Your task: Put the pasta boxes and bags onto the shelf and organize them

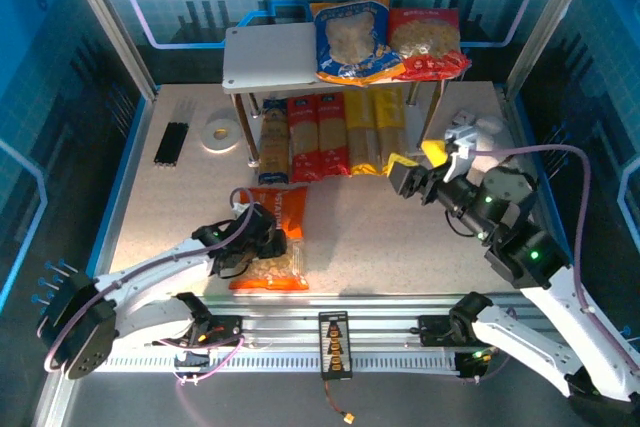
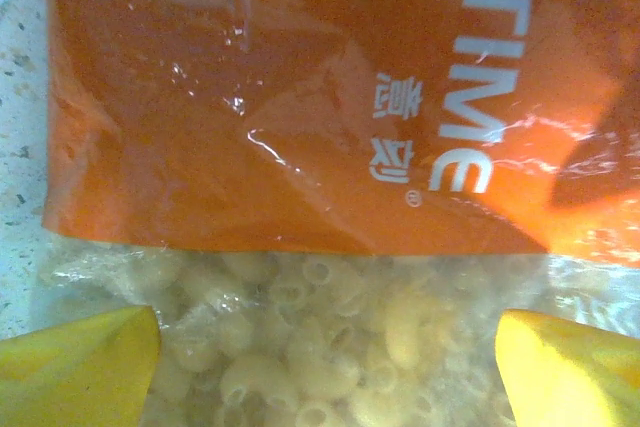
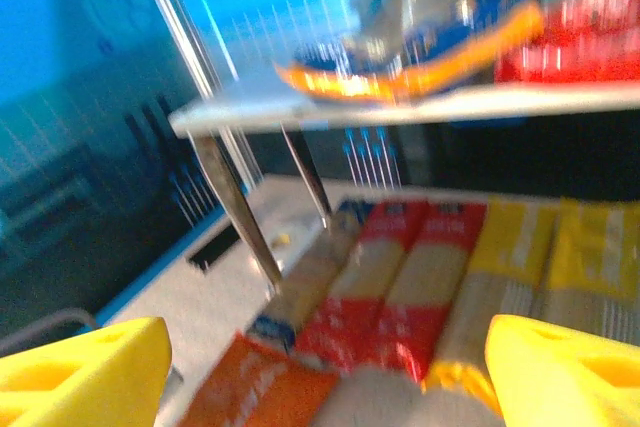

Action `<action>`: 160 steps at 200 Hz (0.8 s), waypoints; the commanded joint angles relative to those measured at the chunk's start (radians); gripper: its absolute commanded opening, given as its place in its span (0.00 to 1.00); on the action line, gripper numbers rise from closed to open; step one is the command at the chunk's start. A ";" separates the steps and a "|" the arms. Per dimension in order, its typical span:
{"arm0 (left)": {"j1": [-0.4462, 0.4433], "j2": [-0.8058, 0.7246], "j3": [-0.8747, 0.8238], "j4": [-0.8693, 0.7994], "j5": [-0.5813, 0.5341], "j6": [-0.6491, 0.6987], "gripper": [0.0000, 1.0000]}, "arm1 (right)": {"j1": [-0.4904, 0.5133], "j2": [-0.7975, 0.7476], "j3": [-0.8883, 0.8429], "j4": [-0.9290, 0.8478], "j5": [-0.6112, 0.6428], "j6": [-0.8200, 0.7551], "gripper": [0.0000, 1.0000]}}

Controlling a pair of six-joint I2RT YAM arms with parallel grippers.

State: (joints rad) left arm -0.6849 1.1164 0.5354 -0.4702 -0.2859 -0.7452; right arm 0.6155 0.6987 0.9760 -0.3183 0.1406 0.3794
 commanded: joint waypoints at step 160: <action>-0.018 0.368 0.153 0.052 0.077 0.054 0.35 | 0.011 -0.130 -0.060 -0.079 0.090 0.032 0.84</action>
State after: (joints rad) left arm -0.6922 1.4528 0.7063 -0.3714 -0.3088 -0.7071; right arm 0.6167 0.5816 0.9115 -0.4034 0.2054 0.4042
